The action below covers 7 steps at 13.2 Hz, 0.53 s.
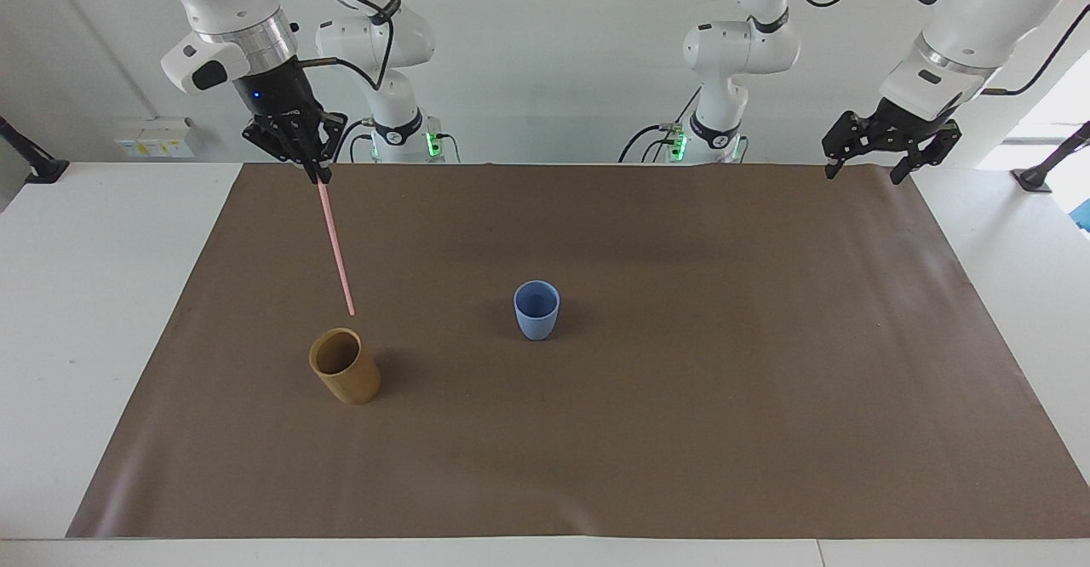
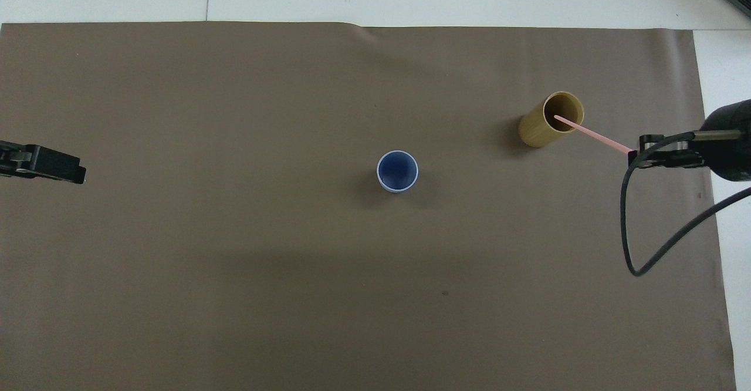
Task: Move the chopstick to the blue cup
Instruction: 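Pull the pink stick up out of the tan cup with the right gripper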
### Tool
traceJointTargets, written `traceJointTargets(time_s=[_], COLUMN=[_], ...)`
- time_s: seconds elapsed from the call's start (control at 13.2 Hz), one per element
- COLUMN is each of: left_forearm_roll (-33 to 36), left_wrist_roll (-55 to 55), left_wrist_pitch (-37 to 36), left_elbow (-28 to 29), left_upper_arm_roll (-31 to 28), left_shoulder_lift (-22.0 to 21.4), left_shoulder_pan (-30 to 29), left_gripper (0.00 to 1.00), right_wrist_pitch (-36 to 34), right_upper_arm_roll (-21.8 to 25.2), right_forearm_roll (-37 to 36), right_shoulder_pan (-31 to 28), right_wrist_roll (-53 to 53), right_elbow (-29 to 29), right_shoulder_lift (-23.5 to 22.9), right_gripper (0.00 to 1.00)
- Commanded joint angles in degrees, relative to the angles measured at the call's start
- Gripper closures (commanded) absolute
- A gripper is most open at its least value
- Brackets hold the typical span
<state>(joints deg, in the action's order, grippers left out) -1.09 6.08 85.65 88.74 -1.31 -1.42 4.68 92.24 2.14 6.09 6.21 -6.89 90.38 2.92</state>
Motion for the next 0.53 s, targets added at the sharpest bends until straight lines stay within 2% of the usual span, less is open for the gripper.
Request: traceJointTargets(time_s=[0.0, 0.23, 0.45], left_forearm_roll=[-0.8, -0.8, -0.3], left_wrist_roll=[0.9, 1.0, 1.0], left_wrist_pitch=[-0.6, -1.0, -1.2], left_elbow=[-0.1, -0.1, -0.1], left_upper_arm_roll=[0.9, 0.7, 0.7], left_shoulder_lift=[-0.4, -0.4, -0.5], left_shoulder_pan=[-0.6, -1.4, -1.4], left_gripper=[0.00, 0.00, 0.00], right_wrist_pitch=[-0.5, 1.4, 1.9], right_upper_arm_roll=[-2.3, -6.1, -6.4], right_forearm_roll=[2.0, 2.1, 2.2], right_shoulder_pan=[0.4, 1.0, 1.1], right_wrist_roll=[-7.1, -14.7, -15.6], right_elbow=[-1.2, -2.5, -3.5], right_shoulder_lift=[-0.8, -1.1, -1.6], right_gripper=[1.00, 1.00, 1.00])
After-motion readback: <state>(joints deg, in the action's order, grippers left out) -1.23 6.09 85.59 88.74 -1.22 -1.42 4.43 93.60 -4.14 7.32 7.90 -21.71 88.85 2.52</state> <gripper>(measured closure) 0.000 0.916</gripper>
